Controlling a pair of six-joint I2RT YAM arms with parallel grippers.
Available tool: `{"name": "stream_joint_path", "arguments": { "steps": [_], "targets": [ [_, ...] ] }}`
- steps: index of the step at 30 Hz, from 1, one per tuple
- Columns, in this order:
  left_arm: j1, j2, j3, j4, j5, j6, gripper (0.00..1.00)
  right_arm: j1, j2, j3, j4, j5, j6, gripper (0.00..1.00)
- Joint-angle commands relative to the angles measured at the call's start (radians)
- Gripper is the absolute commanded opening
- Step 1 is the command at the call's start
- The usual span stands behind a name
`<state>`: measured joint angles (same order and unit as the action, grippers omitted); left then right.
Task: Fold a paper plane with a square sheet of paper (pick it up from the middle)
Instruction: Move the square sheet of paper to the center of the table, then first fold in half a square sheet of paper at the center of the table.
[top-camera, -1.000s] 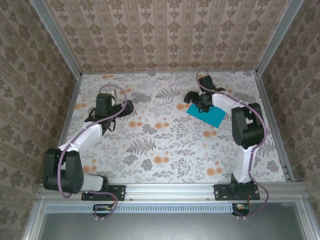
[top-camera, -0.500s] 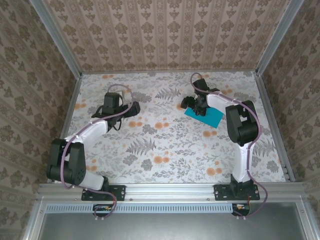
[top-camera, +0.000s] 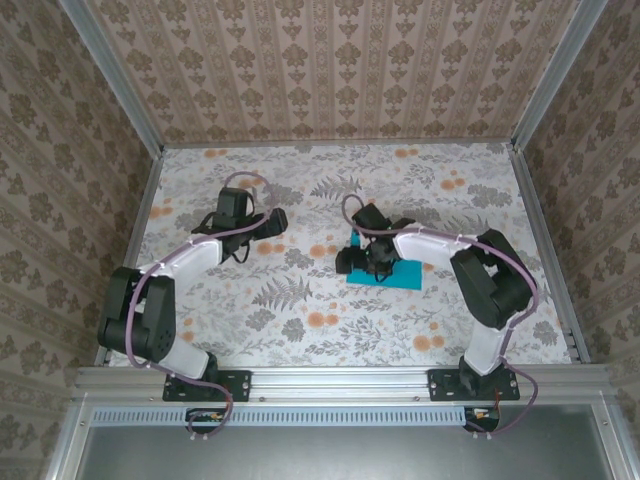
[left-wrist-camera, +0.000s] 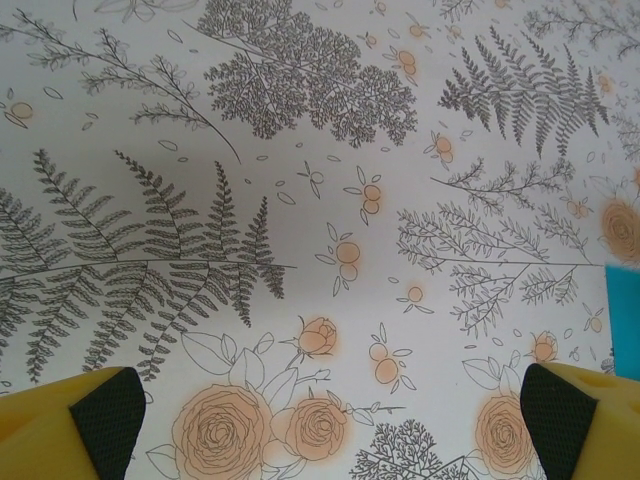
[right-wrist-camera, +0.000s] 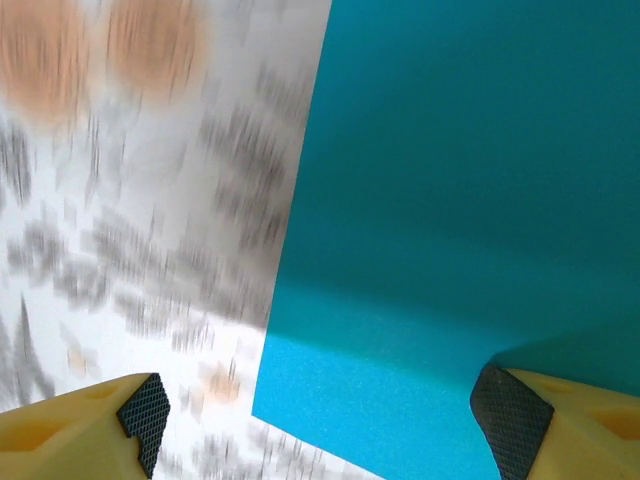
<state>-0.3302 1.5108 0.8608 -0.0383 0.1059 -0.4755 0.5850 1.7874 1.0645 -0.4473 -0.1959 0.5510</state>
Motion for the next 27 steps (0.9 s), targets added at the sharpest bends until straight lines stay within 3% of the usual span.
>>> {"name": "stream_joint_path", "arguments": {
  "steps": [1,7,11,17,27],
  "targets": [
    [-0.012,0.024,0.039,0.003,0.008,-0.021,1.00,0.028,-0.019,-0.058,-0.207,-0.014,-0.031,0.86],
    [-0.023,0.031,0.052,0.002,0.019,-0.050,1.00,0.002,-0.163,0.035,-0.249,0.169,-0.030,0.92],
    [-0.030,0.032,0.048,-0.010,0.034,-0.077,1.00,-0.065,-0.092,0.080,-0.287,0.262,-0.007,0.98],
    [-0.049,0.041,0.044,-0.002,0.118,-0.116,1.00,-0.086,0.011,0.142,-0.284,0.277,-0.041,1.00],
    [-0.079,0.069,0.055,-0.002,0.129,-0.142,1.00,-0.117,0.114,0.187,-0.300,0.275,-0.045,0.99]
  ]
}}
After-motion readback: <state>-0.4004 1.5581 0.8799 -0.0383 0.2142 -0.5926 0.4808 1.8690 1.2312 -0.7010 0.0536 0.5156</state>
